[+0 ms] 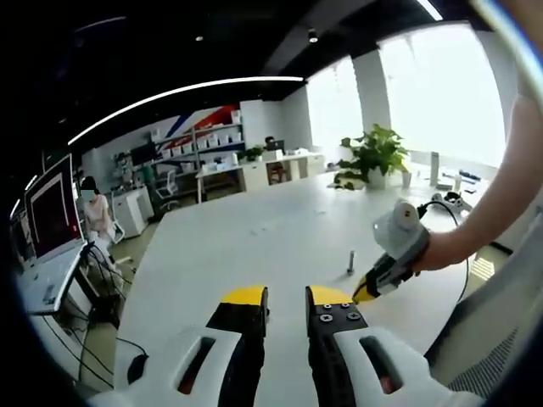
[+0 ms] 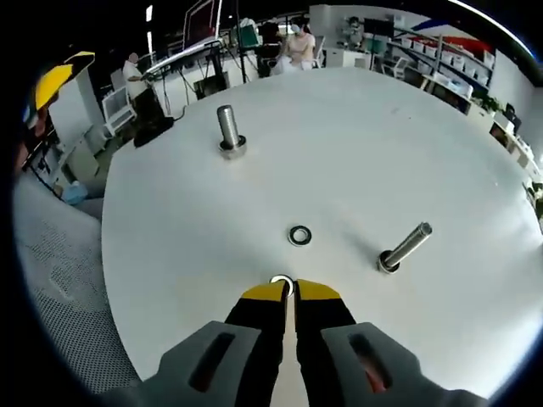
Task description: Place the washer onto the threaded stud by aligning its center hole with the stud, sliding it down to the base, and recovering from edge contact or off-axis alignment until the washer reaches the visible bottom stop.
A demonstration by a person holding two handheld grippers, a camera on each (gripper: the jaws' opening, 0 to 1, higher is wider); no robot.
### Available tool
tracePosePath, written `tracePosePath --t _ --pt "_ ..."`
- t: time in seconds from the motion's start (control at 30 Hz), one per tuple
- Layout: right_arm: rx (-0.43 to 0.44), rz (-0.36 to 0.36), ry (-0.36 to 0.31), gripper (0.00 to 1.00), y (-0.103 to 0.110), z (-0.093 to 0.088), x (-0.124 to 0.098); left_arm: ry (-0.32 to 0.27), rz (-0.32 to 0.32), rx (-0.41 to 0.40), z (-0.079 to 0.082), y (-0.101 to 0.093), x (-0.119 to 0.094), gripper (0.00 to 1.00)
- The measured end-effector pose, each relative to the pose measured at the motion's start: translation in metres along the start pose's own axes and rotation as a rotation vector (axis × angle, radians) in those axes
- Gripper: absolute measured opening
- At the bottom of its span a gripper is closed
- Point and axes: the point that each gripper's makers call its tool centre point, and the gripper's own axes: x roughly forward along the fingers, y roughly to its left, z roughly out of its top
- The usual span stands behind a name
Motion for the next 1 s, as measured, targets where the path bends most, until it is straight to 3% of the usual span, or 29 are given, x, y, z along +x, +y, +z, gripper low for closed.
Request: tracePosePath --t 1.0 --pt "0.055 -0.045 -0.065 0.04 -0.032 0.012 -0.035 0.009 0.0 0.01 -0.001 -0.001 0.0 0.16"
